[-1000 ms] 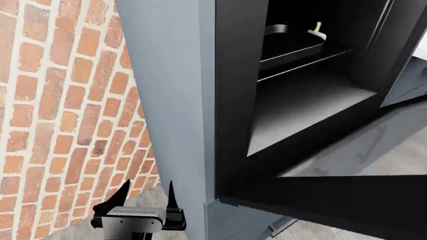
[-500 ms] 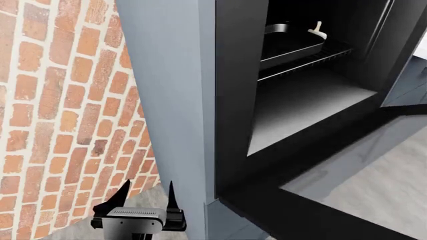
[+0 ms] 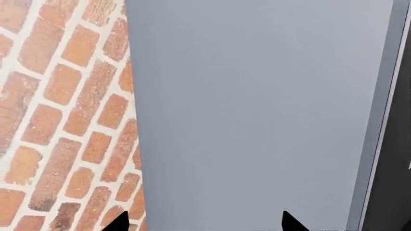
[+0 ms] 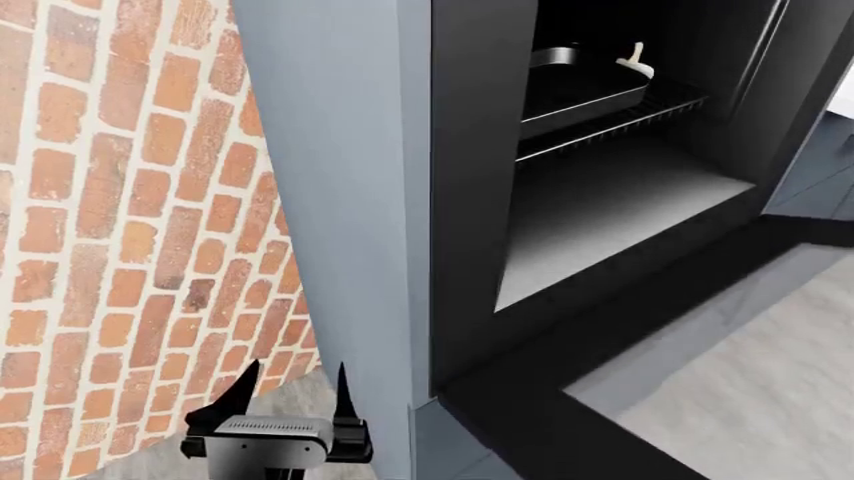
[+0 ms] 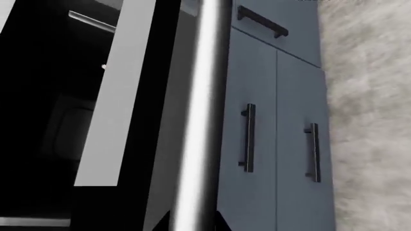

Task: Open the oven door

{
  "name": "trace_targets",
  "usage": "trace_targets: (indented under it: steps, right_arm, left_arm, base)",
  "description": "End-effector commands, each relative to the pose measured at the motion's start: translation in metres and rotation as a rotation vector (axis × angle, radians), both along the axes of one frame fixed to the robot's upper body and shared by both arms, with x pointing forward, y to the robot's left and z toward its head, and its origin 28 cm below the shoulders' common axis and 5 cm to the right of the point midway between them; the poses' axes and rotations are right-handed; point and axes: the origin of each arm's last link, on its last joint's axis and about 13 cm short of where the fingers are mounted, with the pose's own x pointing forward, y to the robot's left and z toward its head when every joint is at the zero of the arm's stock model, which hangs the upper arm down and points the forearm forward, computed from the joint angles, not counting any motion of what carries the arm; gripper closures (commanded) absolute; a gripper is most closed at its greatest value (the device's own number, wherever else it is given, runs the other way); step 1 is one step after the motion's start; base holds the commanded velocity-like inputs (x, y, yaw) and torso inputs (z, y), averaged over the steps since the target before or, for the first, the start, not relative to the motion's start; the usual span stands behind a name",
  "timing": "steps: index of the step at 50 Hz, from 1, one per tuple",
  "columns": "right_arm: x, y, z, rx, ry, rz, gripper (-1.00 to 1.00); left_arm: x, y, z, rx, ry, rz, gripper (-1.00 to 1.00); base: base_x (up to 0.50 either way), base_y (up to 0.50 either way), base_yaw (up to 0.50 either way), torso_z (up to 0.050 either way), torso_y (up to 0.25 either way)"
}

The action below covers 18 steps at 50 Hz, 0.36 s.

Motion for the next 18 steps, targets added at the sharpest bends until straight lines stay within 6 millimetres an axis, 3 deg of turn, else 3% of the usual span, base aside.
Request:
trace_targets:
  steps: [1, 18]
  right_arm:
    - [-0.062, 0.004, -0.035, 0.012, 0.257, -0.183, 1.0]
    - [-0.076, 0.005, -0.076, 0.077, 0.305, -0.202, 1.0]
  left_arm:
    - [-0.001, 0.0, 0.0, 0.004, -0.002, 0.001, -1.0]
    - [0.0, -0.001, -0.001, 0.01, 0.001, -0.001, -1.0]
  base:
    - [-0.02, 0.02, -0.02, 0.0, 0.0]
    - [-0.02, 0.01, -0.02, 0.002, 0.004]
